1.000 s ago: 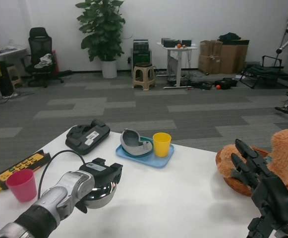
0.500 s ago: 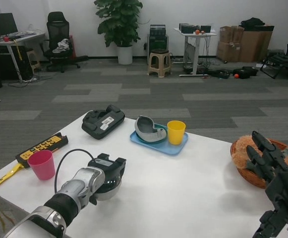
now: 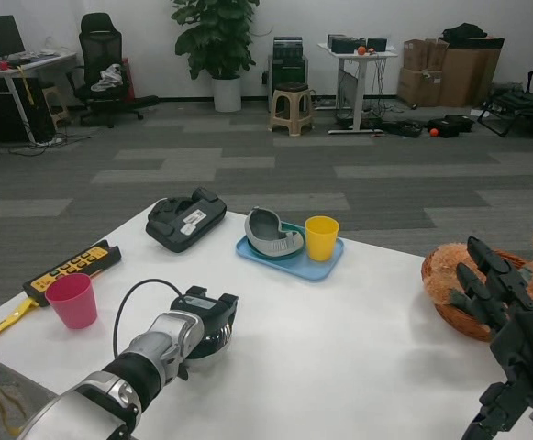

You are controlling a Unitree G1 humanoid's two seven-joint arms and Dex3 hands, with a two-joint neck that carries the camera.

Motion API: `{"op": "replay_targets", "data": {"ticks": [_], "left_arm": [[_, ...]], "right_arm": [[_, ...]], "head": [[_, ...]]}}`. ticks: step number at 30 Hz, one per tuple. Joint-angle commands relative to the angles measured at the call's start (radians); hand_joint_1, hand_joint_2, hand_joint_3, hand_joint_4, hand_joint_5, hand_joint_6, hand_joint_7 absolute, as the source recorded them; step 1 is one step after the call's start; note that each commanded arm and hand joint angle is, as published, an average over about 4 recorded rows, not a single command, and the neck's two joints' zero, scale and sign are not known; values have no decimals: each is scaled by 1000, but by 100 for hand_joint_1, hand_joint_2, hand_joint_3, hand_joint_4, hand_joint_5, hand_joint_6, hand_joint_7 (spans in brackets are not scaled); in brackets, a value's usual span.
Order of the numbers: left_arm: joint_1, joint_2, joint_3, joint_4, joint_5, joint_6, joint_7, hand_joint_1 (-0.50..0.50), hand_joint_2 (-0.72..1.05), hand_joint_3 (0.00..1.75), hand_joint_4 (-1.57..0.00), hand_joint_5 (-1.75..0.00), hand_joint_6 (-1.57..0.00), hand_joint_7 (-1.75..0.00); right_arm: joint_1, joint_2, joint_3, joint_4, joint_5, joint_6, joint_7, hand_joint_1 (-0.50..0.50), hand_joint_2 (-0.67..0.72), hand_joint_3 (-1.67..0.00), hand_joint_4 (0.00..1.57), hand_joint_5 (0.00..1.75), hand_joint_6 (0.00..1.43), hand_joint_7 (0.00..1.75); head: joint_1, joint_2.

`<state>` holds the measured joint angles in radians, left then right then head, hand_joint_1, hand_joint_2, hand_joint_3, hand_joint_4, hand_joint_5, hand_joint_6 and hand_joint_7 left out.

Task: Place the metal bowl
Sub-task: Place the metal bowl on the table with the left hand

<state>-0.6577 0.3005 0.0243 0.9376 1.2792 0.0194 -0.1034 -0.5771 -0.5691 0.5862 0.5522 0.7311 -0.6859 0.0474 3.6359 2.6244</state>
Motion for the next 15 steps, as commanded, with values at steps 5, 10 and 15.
{"op": "replay_targets", "data": {"ticks": [5, 10, 15], "left_arm": [[-11, -3, 21, 7, -12, 3, 1, -50, 105, 175, 0, -175, 0, -82], [-7, -7, 21, 13, -37, -10, 2, -50, 105, 153, 0, -172, 0, -68], [-3, -12, 20, 27, -61, -16, -1, -50, 105, 105, 0, -149, 0, -59]], "right_arm": [[0, 0, 3, 2, 6, -3, 0, -8, 72, 0, 0, 0, 0, 7], [2, -2, 2, -3, 7, -3, 0, -8, 72, 0, 0, 0, 0, 7], [2, -1, 2, -3, 7, -3, 0, -8, 72, 0, 0, 0, 0, 7]], "head": [[5, -6], [14, -9], [29, -5]]}}
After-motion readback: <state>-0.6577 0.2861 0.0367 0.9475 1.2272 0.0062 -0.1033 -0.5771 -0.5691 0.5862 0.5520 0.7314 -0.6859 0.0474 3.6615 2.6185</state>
